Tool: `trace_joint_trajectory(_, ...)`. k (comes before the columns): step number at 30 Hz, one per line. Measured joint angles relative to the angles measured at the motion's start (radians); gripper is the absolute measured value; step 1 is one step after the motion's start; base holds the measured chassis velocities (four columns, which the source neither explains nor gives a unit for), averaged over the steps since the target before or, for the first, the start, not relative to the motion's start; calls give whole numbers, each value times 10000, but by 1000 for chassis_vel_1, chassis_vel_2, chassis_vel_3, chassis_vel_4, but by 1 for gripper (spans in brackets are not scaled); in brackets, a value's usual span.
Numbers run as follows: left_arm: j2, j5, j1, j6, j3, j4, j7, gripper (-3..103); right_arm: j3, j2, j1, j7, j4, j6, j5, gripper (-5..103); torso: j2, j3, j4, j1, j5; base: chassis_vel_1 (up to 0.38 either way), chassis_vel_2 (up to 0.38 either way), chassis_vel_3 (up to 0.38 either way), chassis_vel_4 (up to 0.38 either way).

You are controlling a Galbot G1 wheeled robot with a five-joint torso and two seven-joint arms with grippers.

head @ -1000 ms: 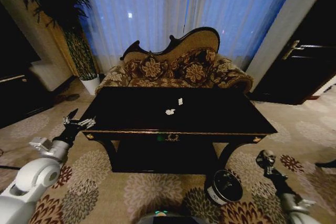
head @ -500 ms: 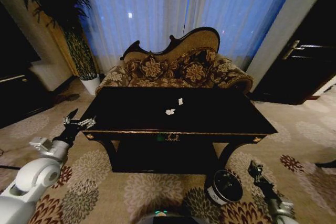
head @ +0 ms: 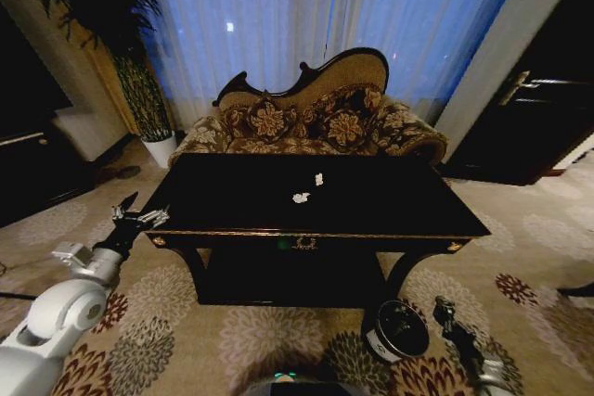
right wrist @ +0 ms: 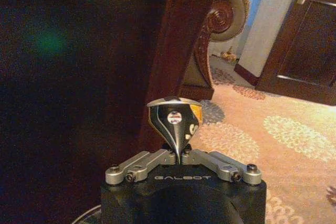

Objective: Move to the front of the table and place the trash on the table into the trash bin.

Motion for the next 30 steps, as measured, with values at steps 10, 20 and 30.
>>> trace_joint_trajectory(10,0,0,1,0,0,0,0,100,-139,88,302,60,-517,-111,-584,0,0,0,0,0,-1,0,0,0,0)
trace_joint_trajectory(20,0,0,0,0,0,0,0,100,-310,87,582,58,-1049,-151,-1052,-2,0,0,0,0,2,0,0,0,0)
trace_joint_trajectory(30,0,0,0,0,0,0,0,100,-342,29,814,62,-1222,-283,-1082,35,0,0,1,1,0,0,0,0,0)
